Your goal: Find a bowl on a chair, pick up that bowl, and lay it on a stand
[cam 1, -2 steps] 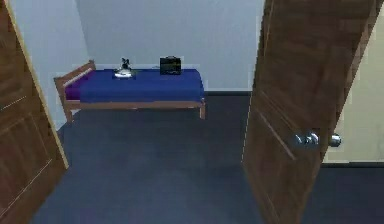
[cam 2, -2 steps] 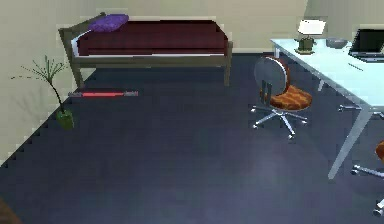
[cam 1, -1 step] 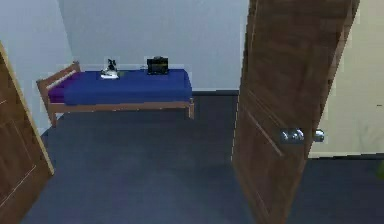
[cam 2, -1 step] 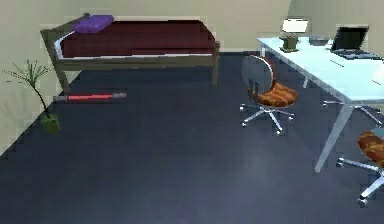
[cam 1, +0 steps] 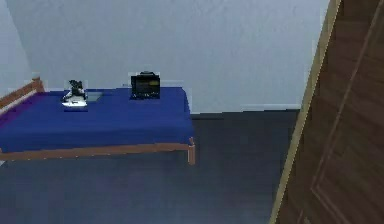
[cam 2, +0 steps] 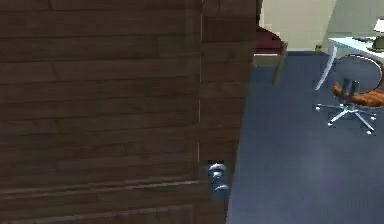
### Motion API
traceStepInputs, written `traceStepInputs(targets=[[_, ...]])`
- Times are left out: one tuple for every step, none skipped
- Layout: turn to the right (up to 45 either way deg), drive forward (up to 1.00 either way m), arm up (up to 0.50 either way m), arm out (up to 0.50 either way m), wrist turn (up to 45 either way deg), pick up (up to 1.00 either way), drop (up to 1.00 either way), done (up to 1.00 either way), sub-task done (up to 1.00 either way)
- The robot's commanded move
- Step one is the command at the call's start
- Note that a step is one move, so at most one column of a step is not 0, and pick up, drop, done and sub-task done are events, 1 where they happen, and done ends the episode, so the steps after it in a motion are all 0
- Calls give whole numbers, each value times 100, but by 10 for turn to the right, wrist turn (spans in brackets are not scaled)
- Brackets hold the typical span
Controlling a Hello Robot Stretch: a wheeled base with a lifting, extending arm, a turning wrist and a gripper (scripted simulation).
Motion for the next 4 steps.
traceStepInputs(targets=[[0,95,0,0,0,0,0,0,0],[450,0,0,0,0,0,0,0,0],[90,0,0,0,0,0,0,0,0],[0,60,0,0,0,0,0,0,0]])
